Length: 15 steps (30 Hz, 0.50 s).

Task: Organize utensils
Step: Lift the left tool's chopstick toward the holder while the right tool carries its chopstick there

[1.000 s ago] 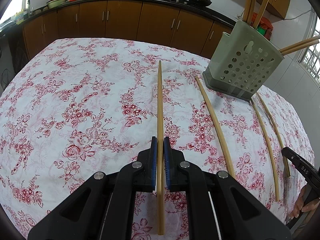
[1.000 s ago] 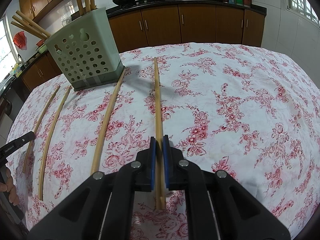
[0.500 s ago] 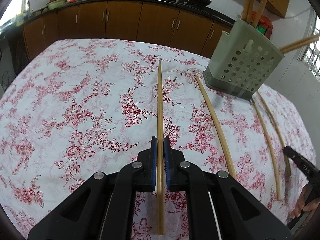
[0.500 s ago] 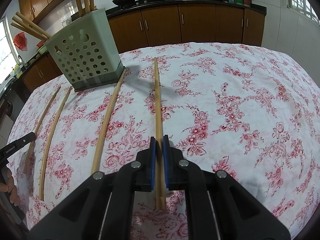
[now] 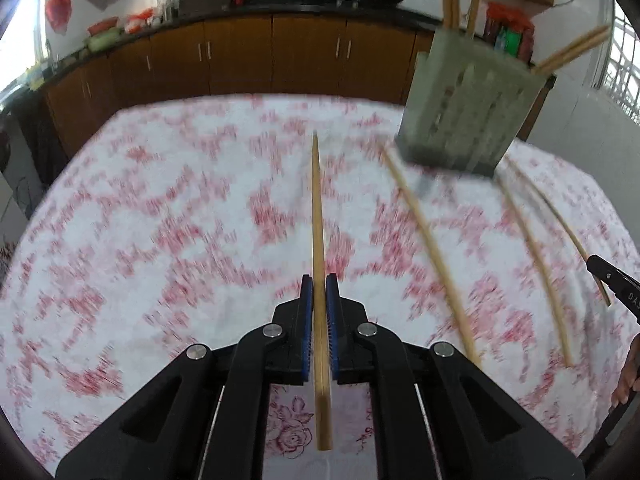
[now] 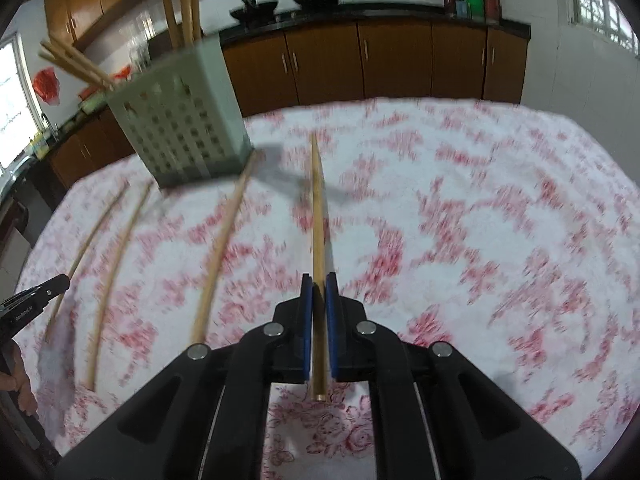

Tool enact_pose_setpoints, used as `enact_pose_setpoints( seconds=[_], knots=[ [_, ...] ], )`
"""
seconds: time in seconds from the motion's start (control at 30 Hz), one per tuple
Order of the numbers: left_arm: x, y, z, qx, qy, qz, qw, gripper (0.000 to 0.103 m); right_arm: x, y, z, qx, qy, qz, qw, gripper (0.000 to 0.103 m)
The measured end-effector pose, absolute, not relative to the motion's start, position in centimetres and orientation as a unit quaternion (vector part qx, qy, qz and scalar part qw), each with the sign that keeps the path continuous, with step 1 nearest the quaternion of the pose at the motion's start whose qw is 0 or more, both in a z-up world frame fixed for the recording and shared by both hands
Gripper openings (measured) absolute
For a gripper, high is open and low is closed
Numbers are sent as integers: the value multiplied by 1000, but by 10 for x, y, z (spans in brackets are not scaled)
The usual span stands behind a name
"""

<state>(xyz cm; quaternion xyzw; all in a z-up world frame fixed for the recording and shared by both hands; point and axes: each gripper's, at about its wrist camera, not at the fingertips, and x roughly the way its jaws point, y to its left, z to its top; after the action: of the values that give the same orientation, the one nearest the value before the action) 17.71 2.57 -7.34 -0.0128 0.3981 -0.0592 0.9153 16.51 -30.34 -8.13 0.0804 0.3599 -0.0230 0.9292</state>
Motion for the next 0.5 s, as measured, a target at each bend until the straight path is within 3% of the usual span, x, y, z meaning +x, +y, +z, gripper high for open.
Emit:
enact_pose_setpoints(
  seconds=[0.2,0.5],
  knots=[
    [171,36,-6,-42,314,-66,946,8,151,-311,-26,78,280,-31,956,8],
    [176,40,48,-61,255,-72,962,8,146,-313,14,85,217,-26,972,8]
  ],
)
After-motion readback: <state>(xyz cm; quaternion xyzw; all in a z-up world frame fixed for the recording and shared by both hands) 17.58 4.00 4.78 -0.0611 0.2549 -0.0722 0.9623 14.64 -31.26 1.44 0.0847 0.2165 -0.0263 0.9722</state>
